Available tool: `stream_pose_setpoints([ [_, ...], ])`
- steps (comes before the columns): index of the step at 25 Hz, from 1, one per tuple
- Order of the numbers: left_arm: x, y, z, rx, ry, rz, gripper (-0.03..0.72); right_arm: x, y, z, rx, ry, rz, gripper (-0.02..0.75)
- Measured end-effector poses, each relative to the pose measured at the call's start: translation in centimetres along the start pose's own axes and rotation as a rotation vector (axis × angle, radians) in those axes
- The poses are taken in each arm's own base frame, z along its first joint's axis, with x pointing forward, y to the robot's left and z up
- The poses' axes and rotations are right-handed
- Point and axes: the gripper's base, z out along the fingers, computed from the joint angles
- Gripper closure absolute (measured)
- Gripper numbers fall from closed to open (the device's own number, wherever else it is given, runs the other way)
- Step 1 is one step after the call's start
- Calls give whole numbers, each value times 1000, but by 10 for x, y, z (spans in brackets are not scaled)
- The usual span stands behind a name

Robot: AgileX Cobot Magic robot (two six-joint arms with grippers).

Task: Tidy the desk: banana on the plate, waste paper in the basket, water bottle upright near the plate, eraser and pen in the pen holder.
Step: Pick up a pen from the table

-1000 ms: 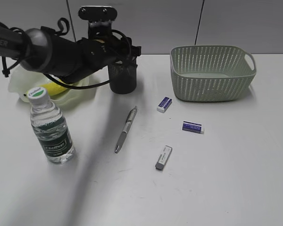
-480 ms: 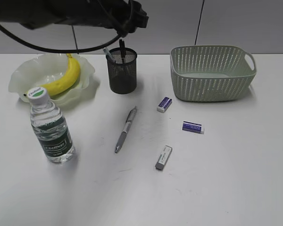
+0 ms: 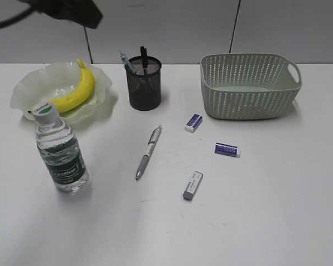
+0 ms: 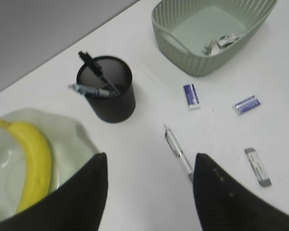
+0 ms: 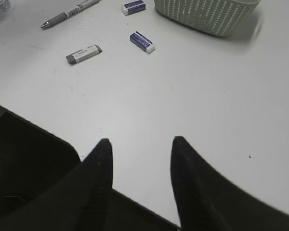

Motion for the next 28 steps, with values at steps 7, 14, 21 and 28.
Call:
stream_pose_setpoints([
  [7,26,24,-90,-100,65,-148,270,0,0,0,-1,0,0,407],
  [14,86,-2,-150,-217,22,-174,286,0,0,0,-1,0,0,407],
  [21,184,-46,-167,-254,-32,-160,294,0,0,0,-1,0,0,407],
  [28,252,-76,-171,-276,-126,-148,316,0,0,0,-1,-1,0,407],
])
